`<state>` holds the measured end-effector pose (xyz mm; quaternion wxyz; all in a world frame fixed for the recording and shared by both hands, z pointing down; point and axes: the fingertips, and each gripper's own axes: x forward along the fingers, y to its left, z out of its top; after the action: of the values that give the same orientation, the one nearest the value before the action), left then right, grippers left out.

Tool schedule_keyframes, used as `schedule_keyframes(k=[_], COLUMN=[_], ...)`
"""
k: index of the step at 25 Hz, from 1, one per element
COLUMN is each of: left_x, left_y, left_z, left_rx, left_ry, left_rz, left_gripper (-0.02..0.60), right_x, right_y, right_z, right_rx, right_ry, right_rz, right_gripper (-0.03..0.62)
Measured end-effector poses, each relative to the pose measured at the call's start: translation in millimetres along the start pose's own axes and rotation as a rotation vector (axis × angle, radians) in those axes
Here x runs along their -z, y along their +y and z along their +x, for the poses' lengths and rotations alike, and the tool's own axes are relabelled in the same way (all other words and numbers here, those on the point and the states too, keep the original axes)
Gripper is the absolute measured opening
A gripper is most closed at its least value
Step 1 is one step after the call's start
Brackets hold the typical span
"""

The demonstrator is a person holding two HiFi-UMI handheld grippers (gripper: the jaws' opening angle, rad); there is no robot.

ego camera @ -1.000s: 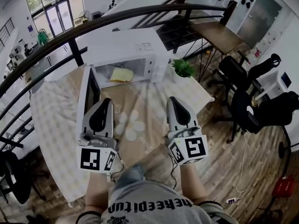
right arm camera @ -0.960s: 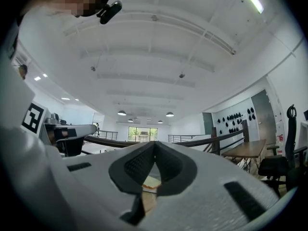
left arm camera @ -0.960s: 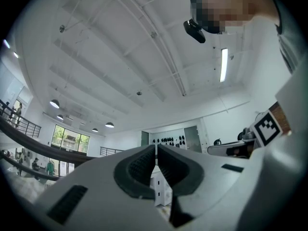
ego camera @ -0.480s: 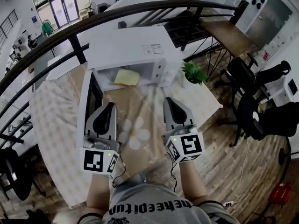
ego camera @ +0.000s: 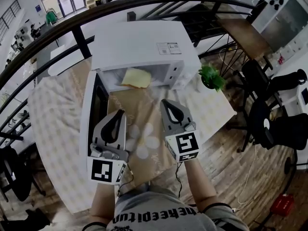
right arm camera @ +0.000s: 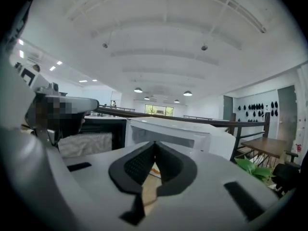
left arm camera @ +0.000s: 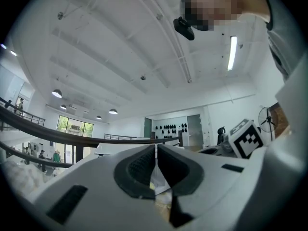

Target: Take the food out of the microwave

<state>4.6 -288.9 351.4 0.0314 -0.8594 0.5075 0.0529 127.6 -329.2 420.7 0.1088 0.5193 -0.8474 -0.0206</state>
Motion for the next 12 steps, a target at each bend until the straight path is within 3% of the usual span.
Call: schedule_keyframes(k=[12], left_x=[42.8], left_y=[10.7], left_z=[5.6], left_rx=[0.016], left_ry=[0.089], left_rz=[-0.053], left_gripper=[0.015], right_x=[42.7], right_y=[16.9], right_z=[82.6], right_rx=[-0.114], right_ry=[0.137], right_rz=[-0.206], right_gripper=[0.039])
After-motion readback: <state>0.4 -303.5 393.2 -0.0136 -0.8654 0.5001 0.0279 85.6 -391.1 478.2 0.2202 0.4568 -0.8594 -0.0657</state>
